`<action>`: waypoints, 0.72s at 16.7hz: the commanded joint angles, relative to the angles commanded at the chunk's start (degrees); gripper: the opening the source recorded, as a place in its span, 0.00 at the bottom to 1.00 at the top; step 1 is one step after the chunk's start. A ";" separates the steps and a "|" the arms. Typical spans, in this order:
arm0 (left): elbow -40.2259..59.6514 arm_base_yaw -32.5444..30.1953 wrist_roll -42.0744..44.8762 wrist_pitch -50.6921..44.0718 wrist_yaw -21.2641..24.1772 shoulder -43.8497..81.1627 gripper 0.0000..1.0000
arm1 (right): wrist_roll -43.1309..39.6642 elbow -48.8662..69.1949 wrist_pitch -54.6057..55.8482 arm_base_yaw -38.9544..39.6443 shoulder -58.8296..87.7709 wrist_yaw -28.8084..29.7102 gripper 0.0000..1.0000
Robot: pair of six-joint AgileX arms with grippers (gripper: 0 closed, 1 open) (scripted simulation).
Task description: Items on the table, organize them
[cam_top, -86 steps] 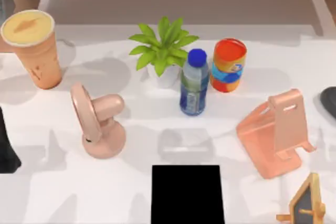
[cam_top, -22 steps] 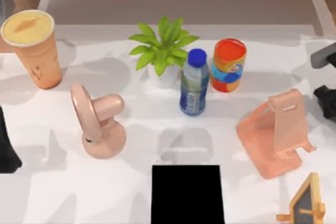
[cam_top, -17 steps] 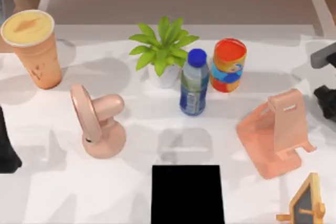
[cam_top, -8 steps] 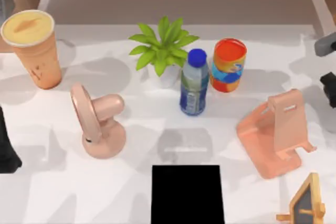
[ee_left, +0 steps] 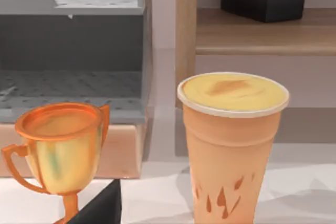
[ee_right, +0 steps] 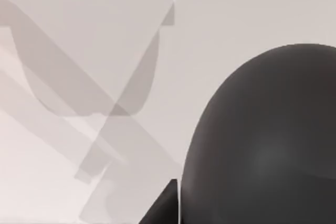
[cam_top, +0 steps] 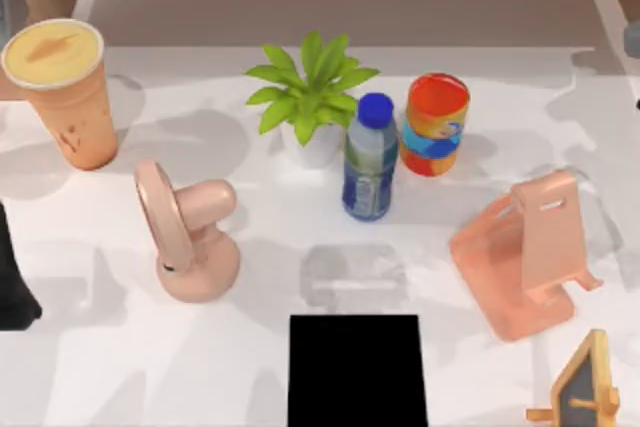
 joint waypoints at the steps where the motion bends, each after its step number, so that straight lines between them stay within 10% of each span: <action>1: 0.00 0.00 0.00 0.00 0.00 0.00 1.00 | 0.00 0.24 -0.23 0.00 -0.13 0.00 0.00; 12: 0.00 0.00 0.00 0.00 0.00 0.00 1.00 | -10.05 3.93 0.78 8.27 -5.89 1.79 0.00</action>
